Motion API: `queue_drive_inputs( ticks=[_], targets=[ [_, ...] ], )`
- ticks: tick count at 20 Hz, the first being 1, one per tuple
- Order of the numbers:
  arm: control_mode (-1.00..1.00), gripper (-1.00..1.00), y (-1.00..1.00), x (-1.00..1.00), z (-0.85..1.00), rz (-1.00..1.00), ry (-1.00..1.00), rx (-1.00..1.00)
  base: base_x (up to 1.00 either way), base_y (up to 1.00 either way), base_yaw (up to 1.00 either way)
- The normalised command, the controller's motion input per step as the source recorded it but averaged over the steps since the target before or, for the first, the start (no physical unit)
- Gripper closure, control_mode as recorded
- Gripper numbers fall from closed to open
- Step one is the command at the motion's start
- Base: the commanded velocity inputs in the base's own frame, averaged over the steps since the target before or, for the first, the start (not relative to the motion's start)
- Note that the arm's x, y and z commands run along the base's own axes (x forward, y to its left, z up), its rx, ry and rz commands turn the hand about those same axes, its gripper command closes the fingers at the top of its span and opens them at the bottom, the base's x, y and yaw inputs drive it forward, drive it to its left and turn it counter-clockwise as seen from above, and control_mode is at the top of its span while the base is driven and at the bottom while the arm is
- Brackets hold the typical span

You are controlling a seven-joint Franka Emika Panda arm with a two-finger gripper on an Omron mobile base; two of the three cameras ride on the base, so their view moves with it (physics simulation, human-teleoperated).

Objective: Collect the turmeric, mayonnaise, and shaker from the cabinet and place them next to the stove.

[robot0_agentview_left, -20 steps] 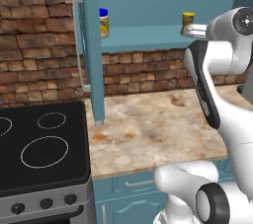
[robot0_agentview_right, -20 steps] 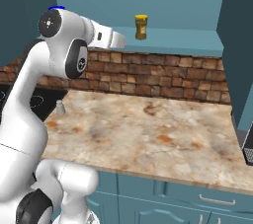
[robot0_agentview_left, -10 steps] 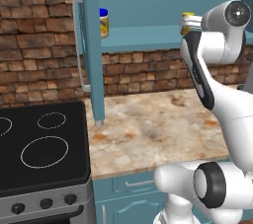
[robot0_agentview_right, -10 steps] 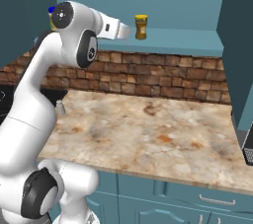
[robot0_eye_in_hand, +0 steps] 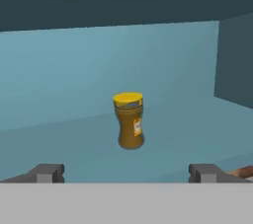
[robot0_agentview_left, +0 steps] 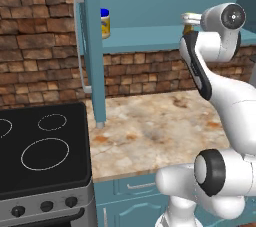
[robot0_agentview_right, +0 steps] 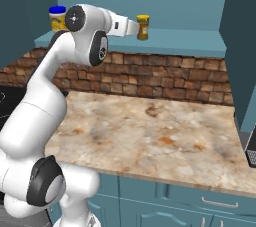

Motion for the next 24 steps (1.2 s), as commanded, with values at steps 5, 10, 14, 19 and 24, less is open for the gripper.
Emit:
queue_drive_inputs(
  ticks=[5, 10, 14, 19, 24],
  targets=[
    [-1.0, -1.0, -0.02, 0.5, 0.0, 0.01, 0.0, -0.07, 0.0, 0.0, 0.0],
    [-1.0, -1.0, -0.11, 0.39, 0.0, 0.01, -0.01, 0.0, 0.0, 0.0, 0.0],
    [-1.0, -1.0, -0.4, 0.17, 0.0, 0.0, 0.0, 0.0, 0.0, 0.0, 0.0],
    [-1.0, -1.0, -0.12, 0.3, 0.0, 0.03, 0.0, 0.0, 0.0, 0.0, 0.0],
    [-1.0, -1.0, 0.0, 0.36, 0.0, 0.05, 0.0, 0.0, 0.0, 0.0, 0.0]
  ],
)
